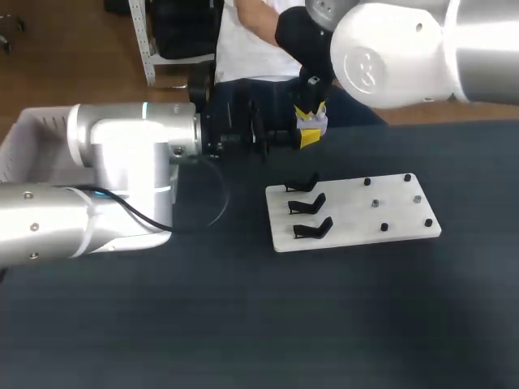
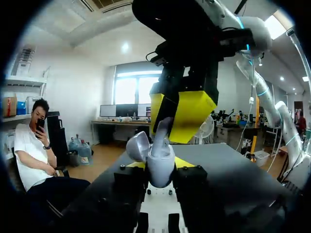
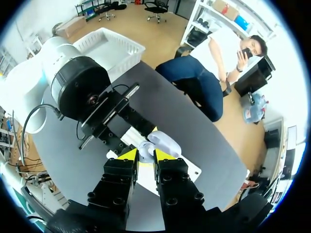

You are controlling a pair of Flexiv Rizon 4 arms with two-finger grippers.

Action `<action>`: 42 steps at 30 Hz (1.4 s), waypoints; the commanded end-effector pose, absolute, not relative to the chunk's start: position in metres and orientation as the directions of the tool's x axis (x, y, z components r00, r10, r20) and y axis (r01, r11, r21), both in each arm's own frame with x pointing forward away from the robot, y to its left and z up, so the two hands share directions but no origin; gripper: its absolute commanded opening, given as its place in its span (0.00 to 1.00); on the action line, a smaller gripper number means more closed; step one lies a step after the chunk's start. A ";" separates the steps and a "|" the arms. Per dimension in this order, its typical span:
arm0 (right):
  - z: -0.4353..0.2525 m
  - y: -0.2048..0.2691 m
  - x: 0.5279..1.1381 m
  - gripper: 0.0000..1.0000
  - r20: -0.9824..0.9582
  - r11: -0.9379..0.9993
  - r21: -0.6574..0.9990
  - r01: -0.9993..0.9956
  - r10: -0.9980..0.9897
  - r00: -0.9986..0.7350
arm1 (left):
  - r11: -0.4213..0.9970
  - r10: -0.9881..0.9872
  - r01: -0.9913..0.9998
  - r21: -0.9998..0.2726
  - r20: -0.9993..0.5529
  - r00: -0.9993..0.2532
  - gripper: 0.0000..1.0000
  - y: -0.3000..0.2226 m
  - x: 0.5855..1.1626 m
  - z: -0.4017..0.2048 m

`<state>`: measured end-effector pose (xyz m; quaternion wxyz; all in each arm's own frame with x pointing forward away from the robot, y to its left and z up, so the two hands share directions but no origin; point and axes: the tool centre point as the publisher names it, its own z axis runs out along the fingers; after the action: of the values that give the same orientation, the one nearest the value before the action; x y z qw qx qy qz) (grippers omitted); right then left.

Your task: Pick up each earbud case from the left stands, insert the matching earbuds, close the lid, and place the case in the box.

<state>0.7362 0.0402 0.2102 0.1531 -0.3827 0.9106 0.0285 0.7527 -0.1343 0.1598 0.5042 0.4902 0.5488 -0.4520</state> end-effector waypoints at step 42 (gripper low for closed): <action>0.203 0.041 0.739 0.27 -0.280 0.699 -0.073 -0.712 -0.699 -0.658 | 0.117 0.079 0.993 0.002 -0.997 -0.007 0.00 -0.135 0.751 0.160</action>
<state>0.7372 0.0403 0.2036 0.1450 -0.3874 0.9102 0.0221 0.7531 -0.1346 0.1597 0.5046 0.4900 0.5488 -0.4518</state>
